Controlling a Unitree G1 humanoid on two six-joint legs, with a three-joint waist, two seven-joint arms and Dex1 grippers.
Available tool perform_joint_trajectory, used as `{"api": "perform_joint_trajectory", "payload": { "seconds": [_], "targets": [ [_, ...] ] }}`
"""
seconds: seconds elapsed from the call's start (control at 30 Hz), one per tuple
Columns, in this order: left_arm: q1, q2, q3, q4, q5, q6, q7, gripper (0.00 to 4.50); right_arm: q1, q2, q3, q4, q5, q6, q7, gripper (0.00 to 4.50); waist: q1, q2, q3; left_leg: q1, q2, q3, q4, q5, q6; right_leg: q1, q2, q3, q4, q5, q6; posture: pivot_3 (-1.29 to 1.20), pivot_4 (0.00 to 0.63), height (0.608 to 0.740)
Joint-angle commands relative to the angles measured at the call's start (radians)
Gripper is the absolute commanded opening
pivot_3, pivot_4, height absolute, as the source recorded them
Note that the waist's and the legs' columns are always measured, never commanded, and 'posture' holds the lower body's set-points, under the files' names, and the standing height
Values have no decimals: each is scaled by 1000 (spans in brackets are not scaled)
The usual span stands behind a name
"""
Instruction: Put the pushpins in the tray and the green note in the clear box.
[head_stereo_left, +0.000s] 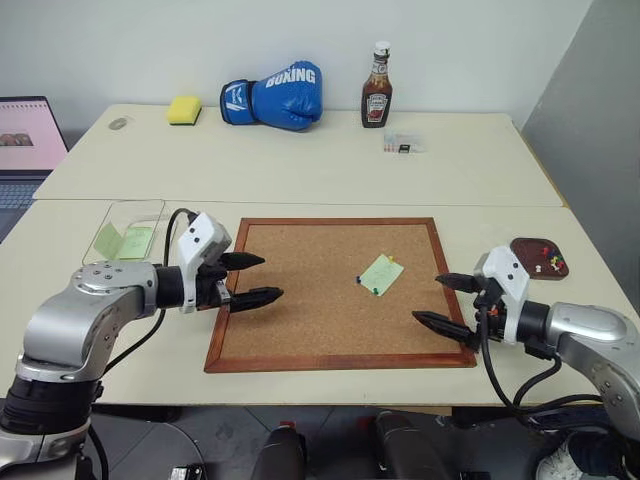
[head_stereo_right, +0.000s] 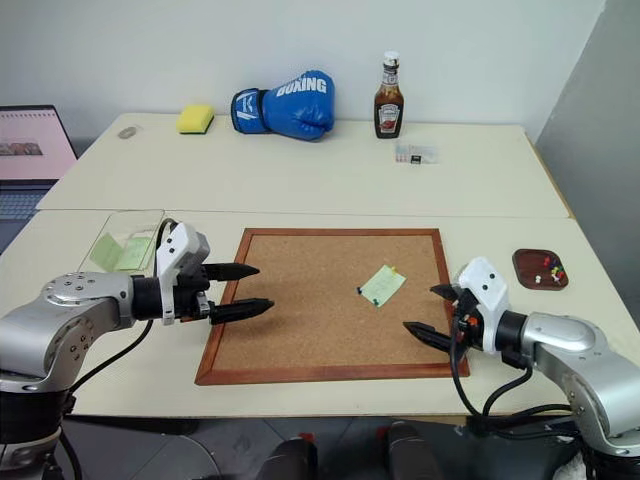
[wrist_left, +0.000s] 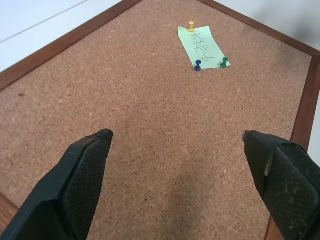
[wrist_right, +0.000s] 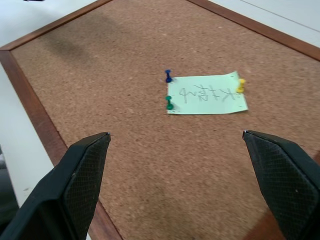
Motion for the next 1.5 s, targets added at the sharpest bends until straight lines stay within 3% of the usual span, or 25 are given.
{"api": "perform_joint_trajectory", "payload": {
  "seconds": [0.03,0.67,1.07,1.1,1.37,1.5],
  "targets": [
    [-13,10,-4,-21,16,-48,8,4436,-21,-7,-22,-2,16,-27,-17,4500,0,0,0,0,0,0,0,0,0,0,0,0,0,0,0,0,150,740],
    [-33,-3,-29,-5,20,-63,18,4436,-24,-4,-9,25,36,-52,-56,4500,0,0,0,0,0,0,0,0,0,0,0,0,1,1,2,0,150,740],
    [-27,-108,-72,-15,30,-142,63,2128,-47,11,6,73,12,-90,-100,4500,1,0,0,0,0,0,0,0,0,0,0,0,1,1,2,0,150,740],
    [-30,-115,-77,-12,34,-147,66,1772,-48,12,8,77,10,-93,-100,4500,1,0,0,0,0,0,0,0,0,0,0,0,1,1,2,0,150,740],
    [-78,-215,-181,85,137,-278,97,296,-94,88,100,151,-70,-178,-160,4500,1,0,0,0,0,0,1,0,0,1,0,0,2,2,2,0,150,740],
    [-88,-247,-197,119,163,-305,115,57,-121,130,129,190,-103,-207,-193,4500,0,0,0,0,0,0,1,0,0,0,0,0,2,2,2,0,150,740]
  ]
}}
